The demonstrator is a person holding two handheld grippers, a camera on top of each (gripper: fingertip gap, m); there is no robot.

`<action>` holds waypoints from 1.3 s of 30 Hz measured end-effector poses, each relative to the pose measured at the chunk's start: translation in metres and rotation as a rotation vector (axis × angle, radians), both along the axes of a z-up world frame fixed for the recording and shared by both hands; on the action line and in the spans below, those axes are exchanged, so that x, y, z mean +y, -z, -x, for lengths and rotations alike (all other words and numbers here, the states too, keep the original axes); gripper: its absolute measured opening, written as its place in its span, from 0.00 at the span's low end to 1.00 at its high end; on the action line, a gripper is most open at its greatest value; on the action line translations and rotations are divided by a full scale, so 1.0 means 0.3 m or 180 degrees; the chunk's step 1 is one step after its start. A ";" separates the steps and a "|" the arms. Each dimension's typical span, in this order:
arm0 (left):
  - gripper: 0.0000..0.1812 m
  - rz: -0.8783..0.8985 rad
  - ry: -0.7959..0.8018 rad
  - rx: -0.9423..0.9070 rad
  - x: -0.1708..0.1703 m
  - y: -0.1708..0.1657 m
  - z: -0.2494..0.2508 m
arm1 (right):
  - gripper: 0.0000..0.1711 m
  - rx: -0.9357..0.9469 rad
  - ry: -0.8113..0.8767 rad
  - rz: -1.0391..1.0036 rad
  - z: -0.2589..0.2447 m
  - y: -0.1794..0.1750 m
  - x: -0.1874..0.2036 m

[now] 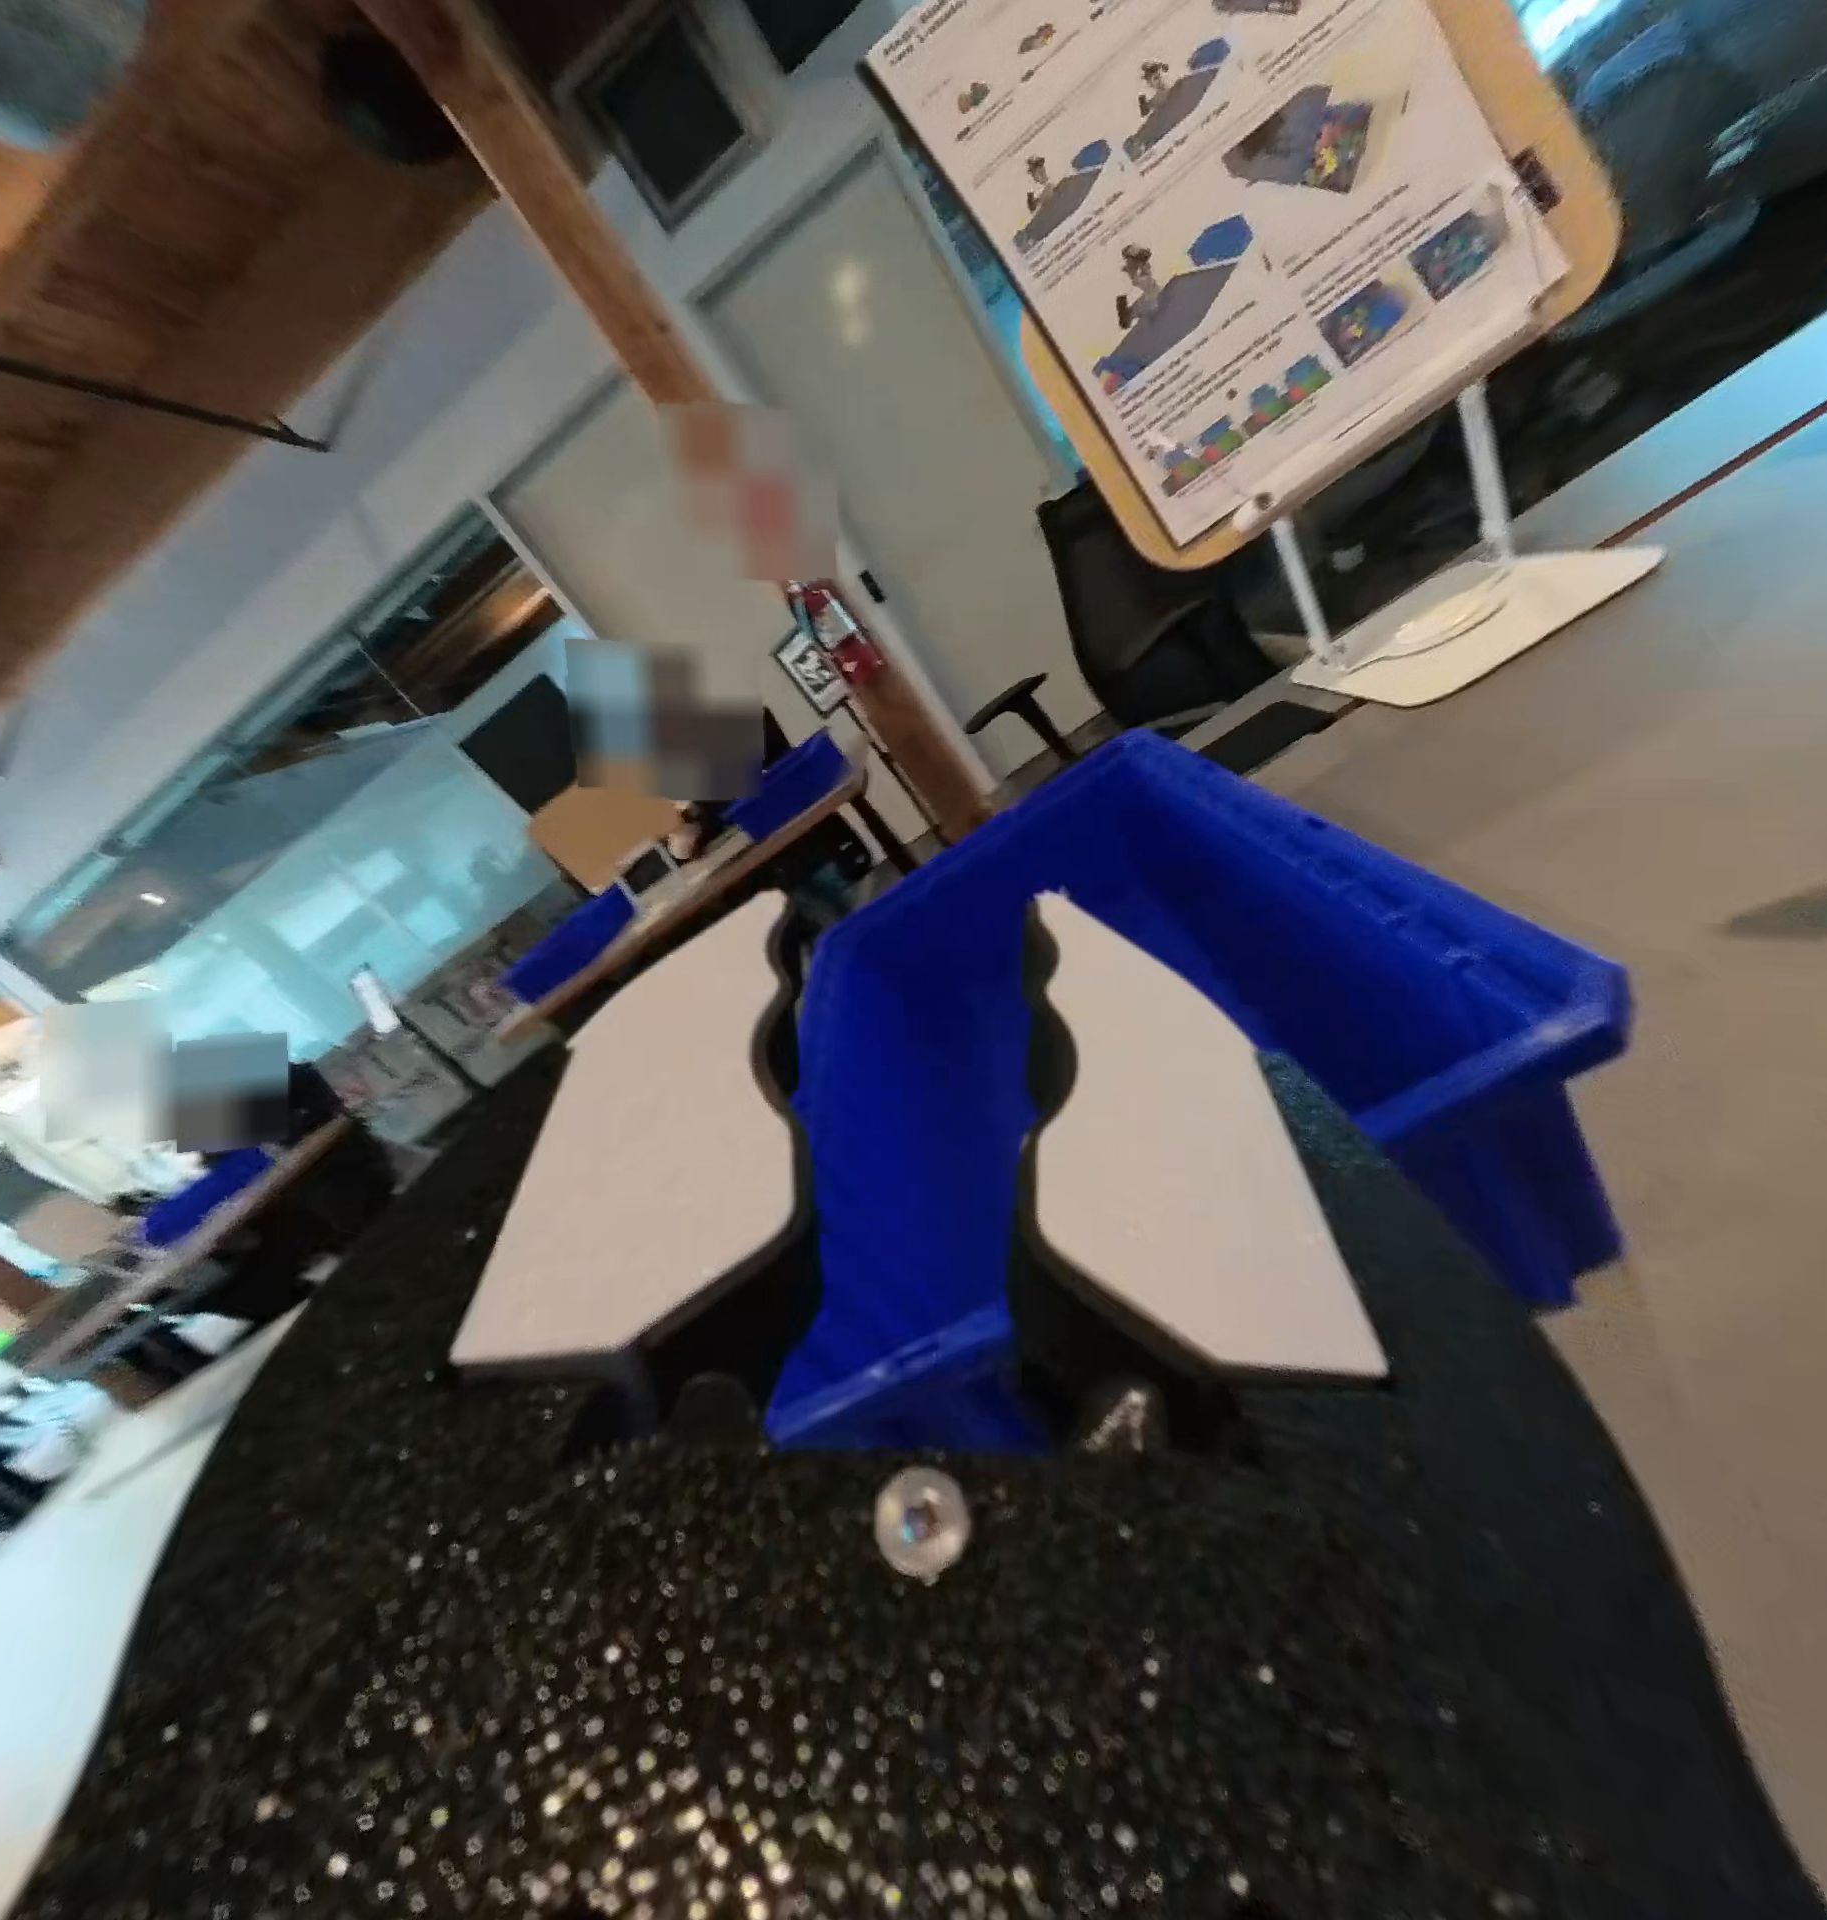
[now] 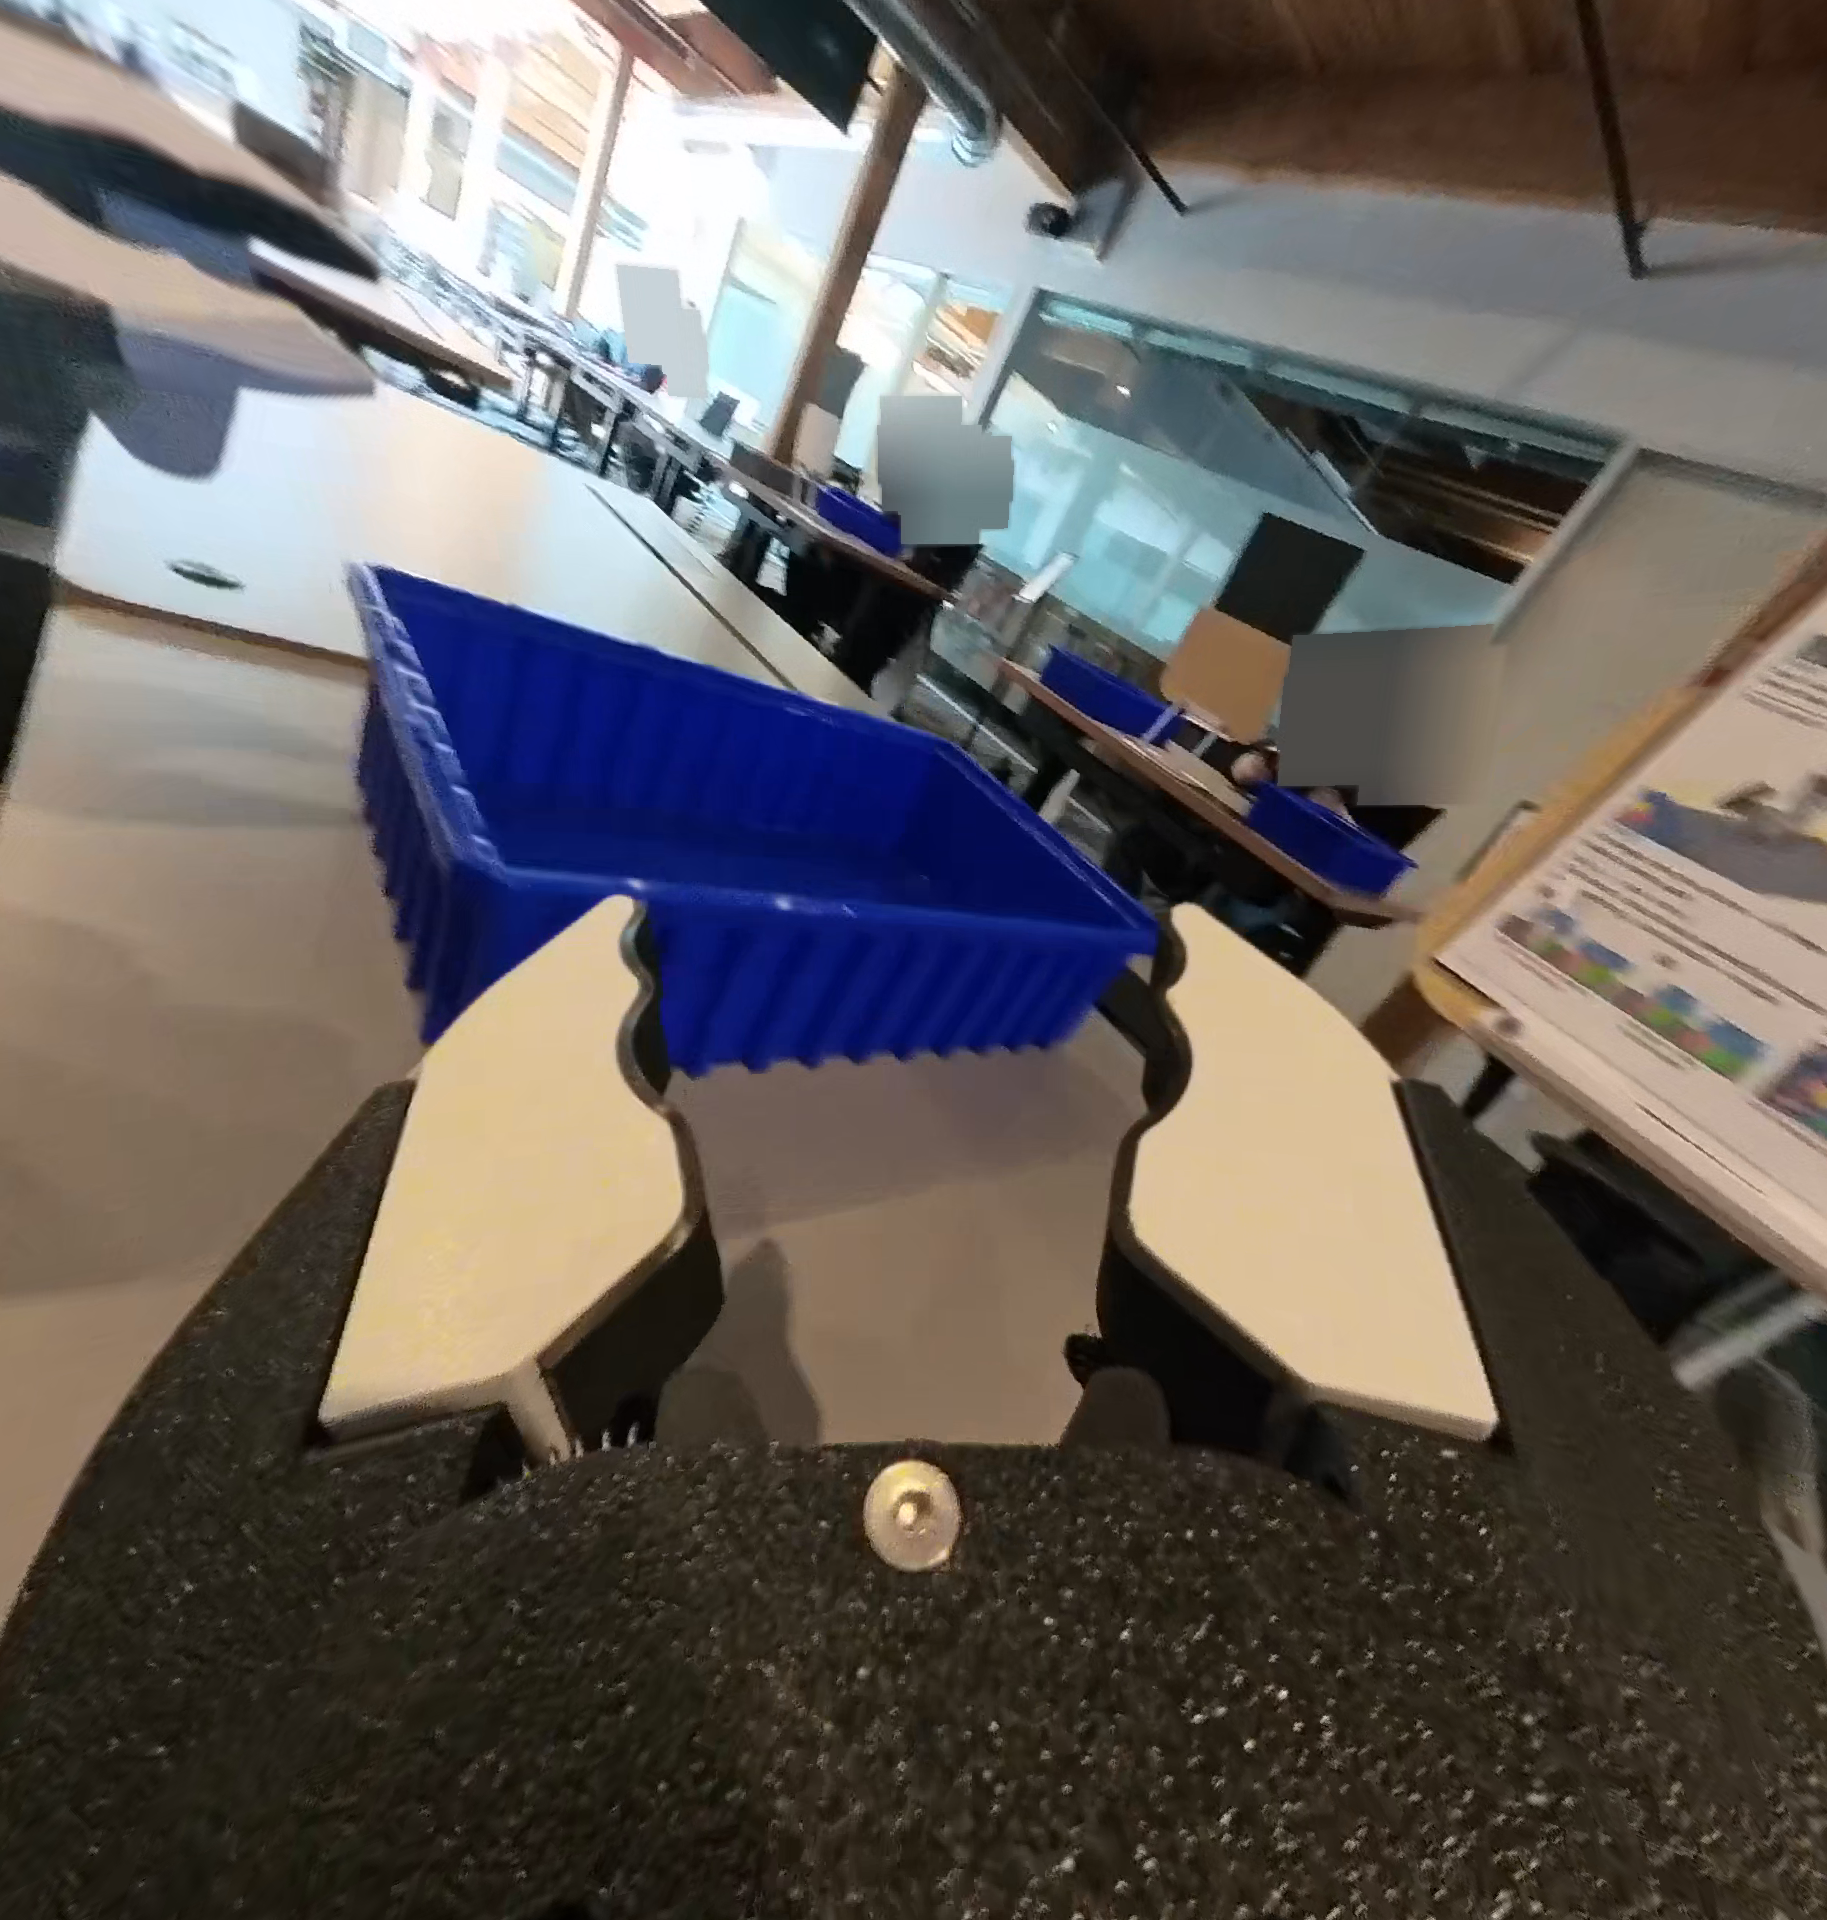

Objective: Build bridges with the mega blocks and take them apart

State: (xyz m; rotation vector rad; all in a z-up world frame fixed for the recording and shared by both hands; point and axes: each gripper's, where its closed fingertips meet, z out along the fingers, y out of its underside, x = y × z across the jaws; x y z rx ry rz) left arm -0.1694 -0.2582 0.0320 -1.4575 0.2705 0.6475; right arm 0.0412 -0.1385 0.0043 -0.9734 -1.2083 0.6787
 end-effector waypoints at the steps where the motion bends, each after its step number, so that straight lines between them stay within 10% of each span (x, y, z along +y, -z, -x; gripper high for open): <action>1: 0.22 -0.0027 0.0089 -0.0174 -0.007 0.021 0.005 | 0.52 -0.0019 -0.0083 0.0004 0.041 0.004 -0.027; 10: 0.24 0.0180 0.0799 -0.0553 0.040 0.108 -0.052 | 0.35 -0.0540 -0.0365 0.0109 0.225 0.151 -0.188; 20: 0.15 0.0597 0.0138 -0.0576 0.011 0.162 0.078 | 0.29 -0.1921 -0.1152 0.0491 0.473 0.198 -0.321; 27: 0.14 0.0711 -0.0311 -0.1501 -0.050 0.210 0.227 | 0.55 -0.3624 -0.0829 0.0782 0.572 0.431 -0.325; 32: 0.16 0.0791 -0.0605 -0.1749 -0.089 0.238 0.297 | 0.15 -0.3765 -0.0338 0.0024 0.605 0.469 -0.268; 39: 0.16 0.0783 -0.0598 -0.1847 -0.108 0.237 0.310 | 0.11 -0.3793 -0.0432 0.0220 0.562 0.469 -0.258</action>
